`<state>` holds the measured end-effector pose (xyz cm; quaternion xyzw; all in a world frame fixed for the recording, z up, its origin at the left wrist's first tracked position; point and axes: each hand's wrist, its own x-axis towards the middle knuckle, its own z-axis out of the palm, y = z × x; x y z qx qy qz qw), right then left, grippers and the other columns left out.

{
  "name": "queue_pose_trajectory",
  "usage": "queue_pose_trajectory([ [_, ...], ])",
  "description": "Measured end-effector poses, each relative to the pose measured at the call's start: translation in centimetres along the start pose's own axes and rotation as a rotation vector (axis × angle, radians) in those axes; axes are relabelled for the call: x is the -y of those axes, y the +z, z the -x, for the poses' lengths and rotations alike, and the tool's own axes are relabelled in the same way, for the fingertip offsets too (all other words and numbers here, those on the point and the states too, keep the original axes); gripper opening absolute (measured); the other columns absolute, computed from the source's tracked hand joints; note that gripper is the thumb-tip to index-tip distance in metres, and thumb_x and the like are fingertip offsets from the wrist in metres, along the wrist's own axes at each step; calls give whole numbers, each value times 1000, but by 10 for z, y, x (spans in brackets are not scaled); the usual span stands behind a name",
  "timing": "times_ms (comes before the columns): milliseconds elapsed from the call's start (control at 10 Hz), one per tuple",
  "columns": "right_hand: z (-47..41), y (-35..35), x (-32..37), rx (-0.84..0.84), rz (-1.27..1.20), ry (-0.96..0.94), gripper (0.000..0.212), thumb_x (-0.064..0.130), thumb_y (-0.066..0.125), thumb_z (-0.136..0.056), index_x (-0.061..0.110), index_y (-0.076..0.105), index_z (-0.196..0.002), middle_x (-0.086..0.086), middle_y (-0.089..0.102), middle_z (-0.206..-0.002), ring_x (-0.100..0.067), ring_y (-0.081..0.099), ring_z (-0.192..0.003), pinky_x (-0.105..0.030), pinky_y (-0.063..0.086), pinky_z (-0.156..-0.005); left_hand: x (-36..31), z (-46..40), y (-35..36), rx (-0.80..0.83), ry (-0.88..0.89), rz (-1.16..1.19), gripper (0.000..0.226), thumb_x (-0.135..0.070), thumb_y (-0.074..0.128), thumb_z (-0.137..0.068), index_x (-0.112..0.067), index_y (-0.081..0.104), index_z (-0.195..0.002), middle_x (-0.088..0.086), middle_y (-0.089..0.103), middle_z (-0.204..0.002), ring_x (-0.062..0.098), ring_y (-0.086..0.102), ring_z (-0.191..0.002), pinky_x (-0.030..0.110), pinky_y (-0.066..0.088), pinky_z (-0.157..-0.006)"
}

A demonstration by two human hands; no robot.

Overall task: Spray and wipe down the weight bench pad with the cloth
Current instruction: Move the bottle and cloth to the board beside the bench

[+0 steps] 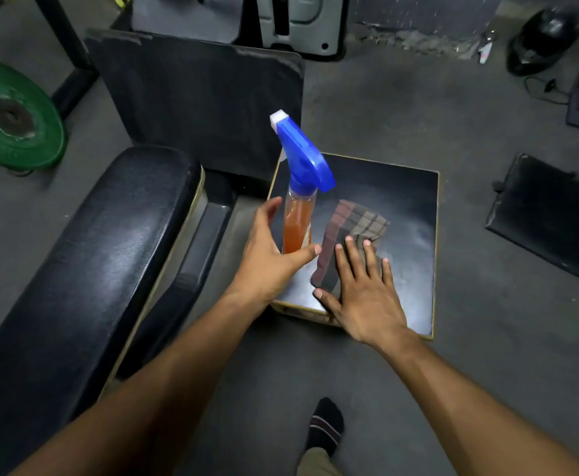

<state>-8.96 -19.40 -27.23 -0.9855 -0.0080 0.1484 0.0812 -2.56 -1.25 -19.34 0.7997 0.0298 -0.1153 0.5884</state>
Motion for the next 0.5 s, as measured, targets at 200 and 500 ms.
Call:
queue_pose_trajectory([
  [200, 4, -15, 7, 79, 82, 27, 93, 81, 9, -96, 24, -7, -168, 2, -17, -175, -24, -19, -161, -54, -8, -129, 24, 47, -30, 34, -90, -191, 97, -36, 87, -72, -29, 32, -152, -7, 37, -154, 9, 40, -138, 31, 36, -113],
  [500, 72, -83, 62, 36, 1, 38, 78, 76, 15, -101, 33, 16, -166, -6, 16, -175, -28, 12, -162, -57, 6, -129, 12, 131, -112, 72, 11, -603, 77, -44, 72, -88, -16, 36, -150, 8, 40, -155, 24, 33, -145, 34, 28, -117],
])
